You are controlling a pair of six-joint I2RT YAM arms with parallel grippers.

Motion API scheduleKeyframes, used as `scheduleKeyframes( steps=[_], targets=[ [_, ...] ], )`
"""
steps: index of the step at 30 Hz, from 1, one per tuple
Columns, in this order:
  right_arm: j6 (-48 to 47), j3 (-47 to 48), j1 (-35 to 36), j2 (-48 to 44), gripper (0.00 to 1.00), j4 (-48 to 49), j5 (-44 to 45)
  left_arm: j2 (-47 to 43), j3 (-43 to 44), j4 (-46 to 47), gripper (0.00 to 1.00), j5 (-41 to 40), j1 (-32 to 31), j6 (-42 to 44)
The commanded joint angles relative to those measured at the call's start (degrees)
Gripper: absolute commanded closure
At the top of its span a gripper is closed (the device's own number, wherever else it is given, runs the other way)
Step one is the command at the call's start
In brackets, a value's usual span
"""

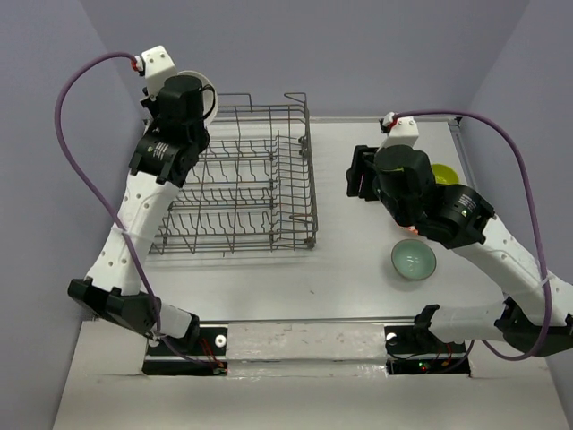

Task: Load the bowls into the dish rack

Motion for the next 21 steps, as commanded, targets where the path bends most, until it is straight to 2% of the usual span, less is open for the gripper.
scheduleKeyframes(
  steps=[1, 5, 11, 17, 20, 21],
  targets=[
    [0.5, -1.9, 0.0, -0.8, 0.38, -1.1, 1.5, 3.6, 3.6, 10.1, 1.00, -13.1, 3.9, 9.1],
    [0.5, -4.2, 0.0, -2.1, 0.38, -1.1, 0.6, 11.8, 5.1, 16.1, 1.00, -18.0, 7.2, 17.5],
    [0.4, -9.2, 0.0, -4.5, 0.38, 1.8, -1.4, 20.3, 9.2, 21.8, 1.00, -16.3, 11.9, 21.8],
    [-0.9, -11.5, 0.0, -6.8, 0.37, 4.1, -1.5, 24.5, 5.7, 32.3, 1.00, -16.5, 13.8, 32.7],
    [-1.2, -13.4, 0.0, -8.3, 0.37, 5.8, -1.8, 25.8, 1.9, 41.0, 1.00, -17.8, 13.9, 40.9],
    [-1.2, -14.0, 0.0, -8.8, 0.37, 6.2, -1.9, 26.1, 0.7, 46.5, 1.00, -18.4, 13.9, 43.5]
  ],
)
